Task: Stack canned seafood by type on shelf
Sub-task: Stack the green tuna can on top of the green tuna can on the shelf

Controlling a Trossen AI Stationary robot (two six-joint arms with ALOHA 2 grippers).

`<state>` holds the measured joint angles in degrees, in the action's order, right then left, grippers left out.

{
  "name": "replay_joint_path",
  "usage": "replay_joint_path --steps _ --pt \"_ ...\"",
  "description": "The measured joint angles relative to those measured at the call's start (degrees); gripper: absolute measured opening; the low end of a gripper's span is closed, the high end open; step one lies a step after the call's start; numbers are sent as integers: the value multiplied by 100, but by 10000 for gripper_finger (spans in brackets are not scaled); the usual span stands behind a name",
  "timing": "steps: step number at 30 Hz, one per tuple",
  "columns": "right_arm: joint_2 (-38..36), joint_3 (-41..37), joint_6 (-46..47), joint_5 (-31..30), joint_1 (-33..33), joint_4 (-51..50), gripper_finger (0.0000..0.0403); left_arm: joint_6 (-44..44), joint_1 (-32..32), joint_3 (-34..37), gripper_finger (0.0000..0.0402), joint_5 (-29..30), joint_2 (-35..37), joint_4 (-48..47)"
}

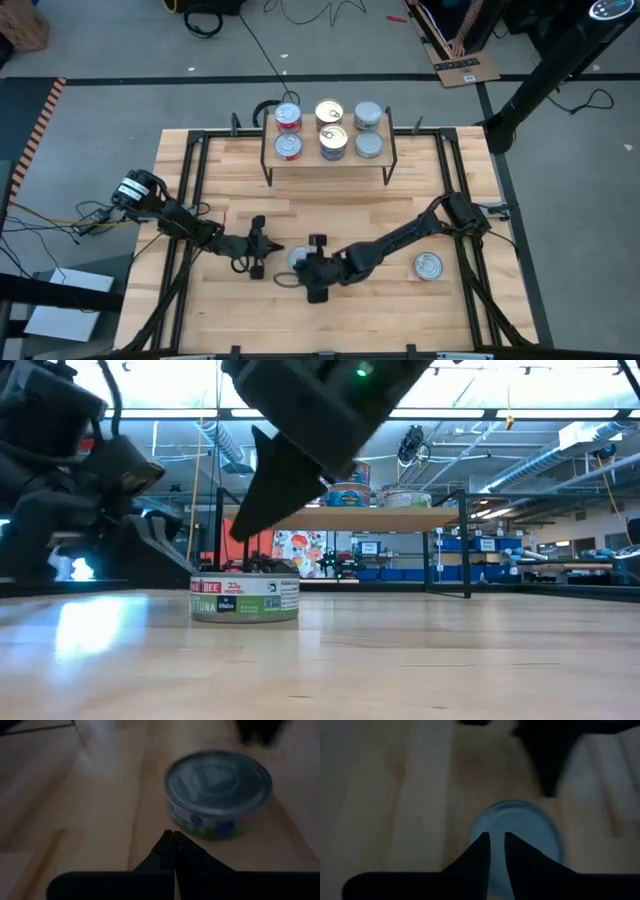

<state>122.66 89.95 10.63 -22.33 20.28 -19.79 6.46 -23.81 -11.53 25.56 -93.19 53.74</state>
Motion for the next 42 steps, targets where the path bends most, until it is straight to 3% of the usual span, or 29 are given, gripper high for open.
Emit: replay_joint_path --steps 3,9,16,25,42 --pt "3 -101 -17 67 174 10 60 -19 132 -71 0 41 -28 53" --pt "5 -568 -39 573 240 504 8 -24 292 -295 0 25 -521 85" --pt "12 -904 -8 678 107 753 14 -177 316 -642 0 -202 -1174 413" --pt "-13 -706 86 195 76 862 9 -175 314 -688 0 -254 -1241 410" --pt "-30 75 1359 -458 65 235 10 -168 286 -684 1 -531 -1241 380"
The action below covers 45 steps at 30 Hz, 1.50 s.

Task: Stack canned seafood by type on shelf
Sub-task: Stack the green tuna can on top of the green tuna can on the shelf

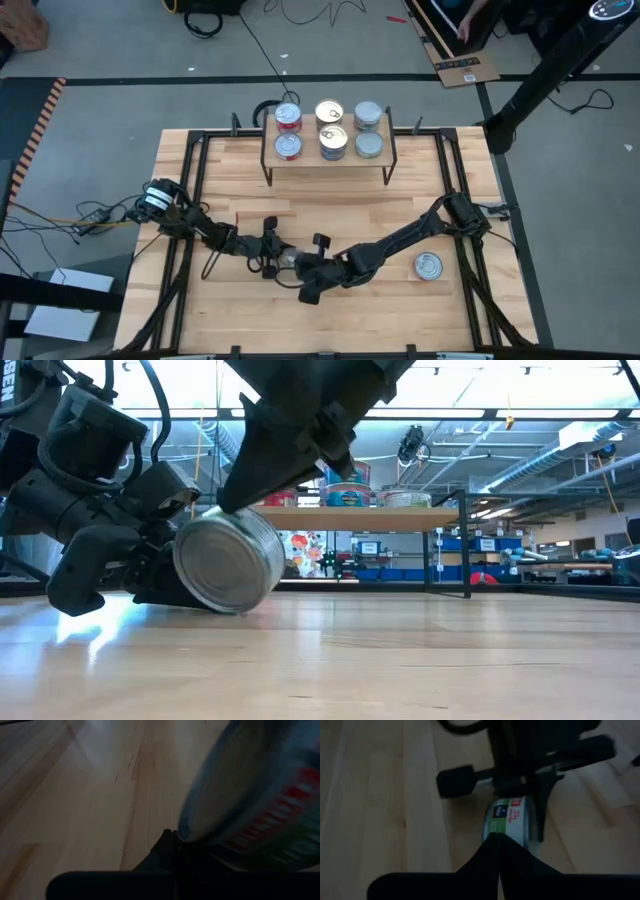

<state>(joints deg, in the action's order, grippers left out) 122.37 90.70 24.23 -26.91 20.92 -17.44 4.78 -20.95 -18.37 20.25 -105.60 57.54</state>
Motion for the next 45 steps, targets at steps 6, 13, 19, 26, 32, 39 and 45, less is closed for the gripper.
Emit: replay_joint_path --steps 6,13,19,26,32,39,45 --pt "-2 168 179 -245 -39 -298 10 -4 -4 0 1 -44 -2 -2" --pt "-7 168 222 -46 -34 -542 12 -2 -7 2 1 -44 -4 -7" --pt "-6 168 107 -66 59 -656 31 32 -15 0 1 -80 -4 -7" --pt "-77 155 -20 -118 134 -790 78 37 -17 0 1 -135 -6 -15" --pt "-205 298 158 -836 262 -1028 124 42 -24 7 1 -171 -9 0" --pt "-199 305 317 -895 297 -1259 198 133 -24 26 1 -169 -9 -7" --pt "-160 305 534 -628 178 -1232 252 133 -24 28 1 -164 -9 -5"
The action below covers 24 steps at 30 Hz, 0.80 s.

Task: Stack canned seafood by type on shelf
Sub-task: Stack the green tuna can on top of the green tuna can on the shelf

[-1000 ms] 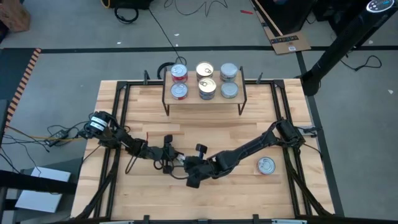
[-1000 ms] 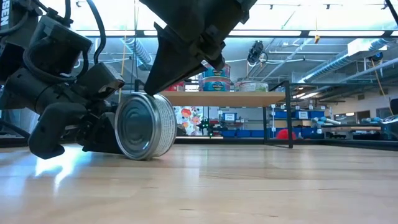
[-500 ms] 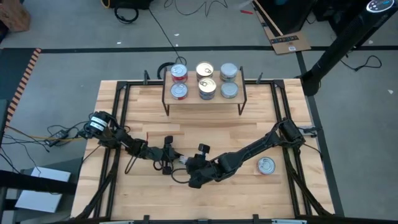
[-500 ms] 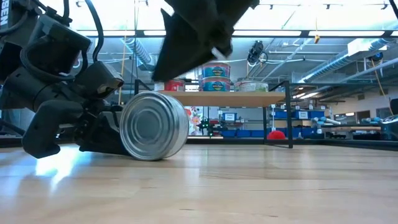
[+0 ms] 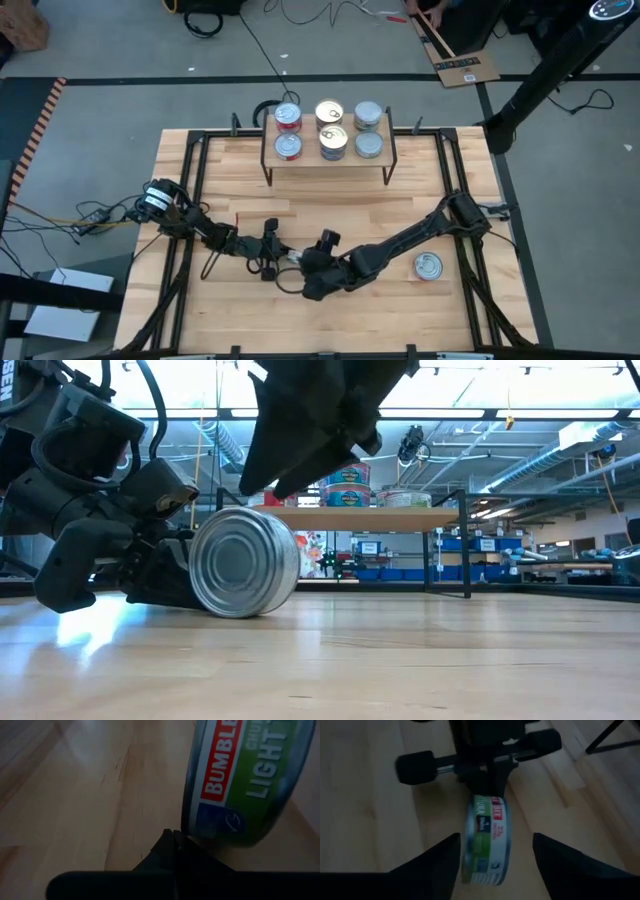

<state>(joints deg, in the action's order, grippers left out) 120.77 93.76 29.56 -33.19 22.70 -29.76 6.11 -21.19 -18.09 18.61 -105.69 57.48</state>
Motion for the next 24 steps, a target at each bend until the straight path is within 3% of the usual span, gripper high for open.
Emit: replay_joint_path --steps 8,16,24 --pt "9 -105 -6 194 -172 107 275 0 0 4 1 18 0 -1" --pt "5 -470 -162 577 -202 815 257 0 0 7 1 27 0 -1" --pt "0 -505 -118 602 -220 833 249 0 2 9 1 35 0 -1"
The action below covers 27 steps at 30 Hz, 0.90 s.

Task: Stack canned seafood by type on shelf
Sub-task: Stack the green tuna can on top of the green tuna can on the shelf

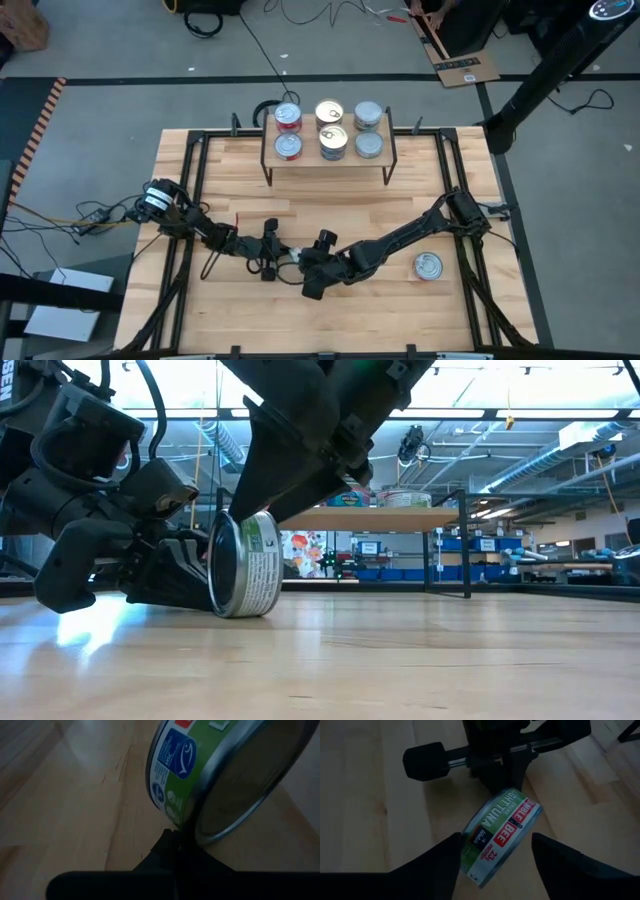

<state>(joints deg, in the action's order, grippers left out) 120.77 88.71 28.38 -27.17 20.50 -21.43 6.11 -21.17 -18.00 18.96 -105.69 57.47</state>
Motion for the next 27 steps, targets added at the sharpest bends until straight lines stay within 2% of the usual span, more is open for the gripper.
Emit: replay_joint_path --steps 9,17,24,27 --pt "-66 322 576 -355 -24 -496 274 11 0 0 1 3 0 1" --pt "-68 505 1568 -125 17 -582 306 35 0 0 1 2 0 0" --pt "11 503 1845 59 78 -432 308 107 0 0 1 4 0 2" --pt "9 505 2041 -95 217 -426 307 147 4 0 1 4 -1 2"
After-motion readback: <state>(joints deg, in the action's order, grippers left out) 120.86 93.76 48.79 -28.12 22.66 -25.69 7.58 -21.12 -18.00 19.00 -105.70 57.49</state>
